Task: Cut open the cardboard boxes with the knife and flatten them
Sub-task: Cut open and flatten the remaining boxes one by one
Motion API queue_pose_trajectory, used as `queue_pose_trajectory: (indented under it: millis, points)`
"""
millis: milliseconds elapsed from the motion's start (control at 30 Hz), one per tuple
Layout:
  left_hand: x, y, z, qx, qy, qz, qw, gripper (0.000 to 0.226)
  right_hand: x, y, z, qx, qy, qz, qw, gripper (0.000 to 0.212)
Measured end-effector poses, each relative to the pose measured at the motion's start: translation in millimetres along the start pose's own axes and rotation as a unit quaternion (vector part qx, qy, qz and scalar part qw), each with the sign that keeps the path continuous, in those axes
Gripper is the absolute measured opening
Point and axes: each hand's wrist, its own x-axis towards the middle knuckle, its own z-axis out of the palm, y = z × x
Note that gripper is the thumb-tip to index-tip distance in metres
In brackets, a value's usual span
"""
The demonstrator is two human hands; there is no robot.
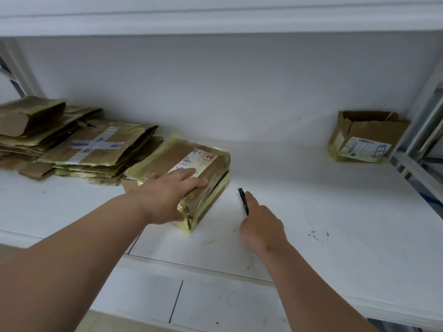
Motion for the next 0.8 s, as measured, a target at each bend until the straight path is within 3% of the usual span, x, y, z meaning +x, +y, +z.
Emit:
queue_pose_trajectory:
  millis: [267, 433, 600, 800]
  points:
    - [-13.2, -12.4, 4.7, -0.084, 0.031, 0.007, 0.996, 0.078, 9.4, -3.3, -1.2, -0.075, -0.001, -0.006, 0.997, 0.059]
    - [-23.8, -18.3, 3.3, -0.104, 0.068, 0.007, 0.992, 0.071, 16.6, -12.9, -1.8, -0.048, 0.01, -0.03, 0.998, 0.044]
    - [-36.6, -33.1, 1.9, -0.233, 0.082, -0.017, 0.969, 0.067, 28.2, -28.0, 2.6, 0.067, 0.034, -0.057, 0.996, 0.063]
    - [-56.2, -51.5, -10.3, -0.277, 0.062, -0.052, 0.958, 0.069, 37.3, -55.1, 14.5, 0.24, -0.011, -0.093, 0.966, 0.081]
